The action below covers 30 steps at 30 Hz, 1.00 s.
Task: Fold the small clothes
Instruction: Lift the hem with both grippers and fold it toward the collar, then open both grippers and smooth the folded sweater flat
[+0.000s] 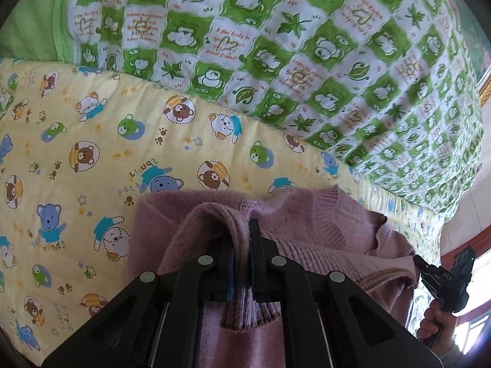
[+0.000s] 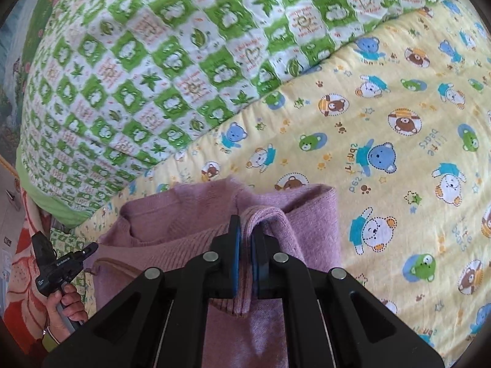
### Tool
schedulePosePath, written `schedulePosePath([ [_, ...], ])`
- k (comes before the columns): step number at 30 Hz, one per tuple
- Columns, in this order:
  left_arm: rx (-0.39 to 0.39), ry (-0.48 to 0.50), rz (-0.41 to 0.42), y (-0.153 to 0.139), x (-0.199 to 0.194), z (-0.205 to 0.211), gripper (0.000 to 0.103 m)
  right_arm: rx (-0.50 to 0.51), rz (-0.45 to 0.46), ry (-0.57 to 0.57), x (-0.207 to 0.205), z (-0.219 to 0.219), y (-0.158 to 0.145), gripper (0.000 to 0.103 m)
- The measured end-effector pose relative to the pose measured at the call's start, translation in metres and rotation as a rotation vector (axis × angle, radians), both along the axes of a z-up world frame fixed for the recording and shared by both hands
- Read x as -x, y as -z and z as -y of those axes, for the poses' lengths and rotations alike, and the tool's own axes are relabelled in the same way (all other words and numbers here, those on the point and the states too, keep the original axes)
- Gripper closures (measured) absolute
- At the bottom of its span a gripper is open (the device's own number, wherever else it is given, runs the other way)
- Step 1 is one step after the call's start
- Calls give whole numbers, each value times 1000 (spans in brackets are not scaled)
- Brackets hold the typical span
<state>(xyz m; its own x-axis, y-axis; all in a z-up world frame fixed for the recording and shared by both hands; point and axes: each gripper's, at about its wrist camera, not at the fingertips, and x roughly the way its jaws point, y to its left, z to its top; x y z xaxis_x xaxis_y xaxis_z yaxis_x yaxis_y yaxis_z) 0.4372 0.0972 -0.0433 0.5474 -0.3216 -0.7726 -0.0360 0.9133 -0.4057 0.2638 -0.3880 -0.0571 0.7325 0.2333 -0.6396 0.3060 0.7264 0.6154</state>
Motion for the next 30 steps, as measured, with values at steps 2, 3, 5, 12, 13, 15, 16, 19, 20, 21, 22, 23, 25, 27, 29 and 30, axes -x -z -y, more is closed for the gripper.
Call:
schedulePosePath([
  [2, 4, -2, -11, 1, -1, 0, 92, -43, -7, 14, -3, 5, 5, 95],
  [3, 17, 0, -16, 1, -1, -2, 92, -61, -10, 16, -4, 7, 7, 94],
  [5, 37, -2, -17, -2, 3, -5, 87, -83, -17, 20, -5, 9, 8, 93],
  [12, -6, -21, 62, -41, 36, -14, 67, -73, 14, 92, 14, 17, -16, 59],
  [13, -5, -7, 72, -47, 42, -12, 67, -63, 26, 104, 17, 18, -20, 57],
  [15, -17, 35, 85, -56, 57, -4, 67, -45, 52, 108, 25, 18, -31, 57],
  [16, -25, 60, 87, -58, 64, 3, 67, -39, 65, 99, 28, 15, -35, 57],
  [19, 3, 137, 79, -58, 87, 22, 60, 8, 87, 38, 34, -6, -46, 57],
  [20, 21, 166, 66, -56, 93, 29, 59, 27, 95, 4, 35, -17, -48, 57],
  [21, 31, 213, 44, -50, 101, 42, 58, 48, 98, -37, 35, -30, -49, 57],
  [22, 20, 246, 30, -45, 106, 53, 58, 63, 95, -77, 34, -41, -48, 57],
  [23, 7, 268, 23, -42, 109, 60, 58, 81, 87, -132, 32, -56, -46, 58],
  [25, -31, 325, -1, -31, 113, 83, 58, 126, 84, -249, 26, -89, -41, 59],
  [27, -26, 372, -9, -24, 110, 98, 58, 184, 76, -347, 21, -117, -35, 61],
  [29, -47, 411, -10, -17, 103, 112, 58, 218, 68, -438, 13, -140, -27, 61],
  [30, -77, 430, -15, -11, 98, 121, 58, 228, 62, -483, 7, -150, -22, 61],
])
